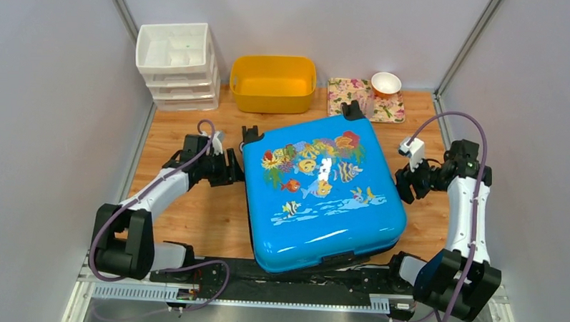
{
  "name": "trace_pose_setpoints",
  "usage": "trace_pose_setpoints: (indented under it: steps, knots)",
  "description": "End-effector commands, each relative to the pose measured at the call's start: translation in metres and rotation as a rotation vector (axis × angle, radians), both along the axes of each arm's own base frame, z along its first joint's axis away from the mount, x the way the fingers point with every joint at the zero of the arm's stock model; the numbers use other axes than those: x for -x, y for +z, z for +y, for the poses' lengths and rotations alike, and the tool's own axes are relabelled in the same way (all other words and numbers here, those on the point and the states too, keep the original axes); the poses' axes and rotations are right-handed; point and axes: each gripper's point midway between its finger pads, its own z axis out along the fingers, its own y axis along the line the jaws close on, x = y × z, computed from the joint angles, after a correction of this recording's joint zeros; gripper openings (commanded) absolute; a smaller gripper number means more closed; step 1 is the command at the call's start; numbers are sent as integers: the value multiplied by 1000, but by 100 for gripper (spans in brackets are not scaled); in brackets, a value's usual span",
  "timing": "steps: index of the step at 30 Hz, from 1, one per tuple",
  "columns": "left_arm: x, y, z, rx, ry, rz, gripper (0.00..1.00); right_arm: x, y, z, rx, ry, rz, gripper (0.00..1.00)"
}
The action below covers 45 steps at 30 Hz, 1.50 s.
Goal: Open, take out, and arrange the luggage
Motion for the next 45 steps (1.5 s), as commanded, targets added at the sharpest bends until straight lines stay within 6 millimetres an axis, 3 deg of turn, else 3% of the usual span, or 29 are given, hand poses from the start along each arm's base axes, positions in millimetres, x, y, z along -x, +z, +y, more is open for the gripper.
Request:
trace_pose_setpoints:
  steps: [1, 3, 6, 7, 8, 10, 11, 12, 13, 14, 17, 19, 22, 24, 25, 27, 28, 29, 31, 32, 34, 35, 38, 39, 41, 42, 45]
  knots:
    - [-10, 47, -66, 179, -112, -161, 70, 3, 10, 6, -62, -99, 73, 62]
    - [-8, 49, -88, 200, -128, -159, 70, -5, 12, 6, -89, -141, 79, 63]
    - [-26, 66, -128, 270, -139, -175, 68, -28, 14, 2, -130, -198, 64, 63]
    - [-33, 56, -137, 260, -144, -144, 68, -34, 14, 2, -154, -229, 77, 63]
    - [-47, 73, -149, 272, -155, -188, 67, -48, 14, -3, -159, -246, 64, 63]
    - [-63, 69, -163, 254, -164, -202, 67, -64, 15, -9, -168, -290, 66, 63]
    - [-71, 72, -166, 253, -153, -211, 67, -81, 16, -18, -155, -318, 46, 63]
    - [-82, 85, -173, 275, -143, -233, 67, -90, 14, -22, -160, -341, 50, 63]
    - [-90, 80, -177, 277, -143, -231, 66, -97, 15, -25, -161, -353, 52, 63]
    - [-100, 92, -183, 283, -149, -262, 66, -105, 17, -30, -163, -385, 55, 63]
    - [-115, 94, -190, 259, -178, -294, 66, -128, 23, -44, -155, -443, 50, 63]
    - [-115, 94, -191, 269, -187, -299, 66, -141, 32, -54, -158, -475, 22, 64]
    - [-104, 92, -187, 274, -186, -278, 66, -161, 46, -55, -205, -513, 14, 64]
    - [-97, 81, -169, 217, -201, -276, 67, -162, 49, -48, -212, -502, 32, 64]
    - [-89, 87, -157, 203, -201, -273, 68, -162, 52, -47, -207, -498, 28, 63]
    - [-73, 73, -132, 153, -216, -238, 69, -155, 48, -45, -187, -487, 44, 63]
    - [-66, 75, -109, 127, -191, -217, 70, -149, 44, -44, -165, -466, 50, 63]
    - [-52, 61, -97, 105, -201, -183, 70, -136, 34, -43, -144, -472, 92, 64]
    - [-26, 61, -79, 82, -255, -187, 72, -121, 23, -40, -123, -449, 121, 63]
    - [-8, 46, -74, 69, -280, -152, 73, -107, 14, -33, -134, -440, 146, 63]
    - [14, 48, -72, 93, -331, -168, 73, -101, 13, -20, -171, -434, 143, 65]
    - [26, 37, -70, 100, -336, -138, 73, -110, 16, -16, -167, -430, 94, 65]
    - [42, 32, -72, 154, -337, -108, 73, -132, 22, 19, -174, -371, 58, 66]
    - [43, 31, -72, 160, -324, -93, 73, -146, 24, 40, -185, -330, 64, 66]
    - [42, 25, -71, 161, -299, -85, 73, -163, 23, 58, -213, -326, 88, 66]
    - [40, 24, -70, 152, -280, -80, 73, -172, 13, 73, -207, -304, 119, 65]
    - [37, 23, -71, 163, -259, -84, 73, -193, 24, 91, -225, -292, 105, 66]
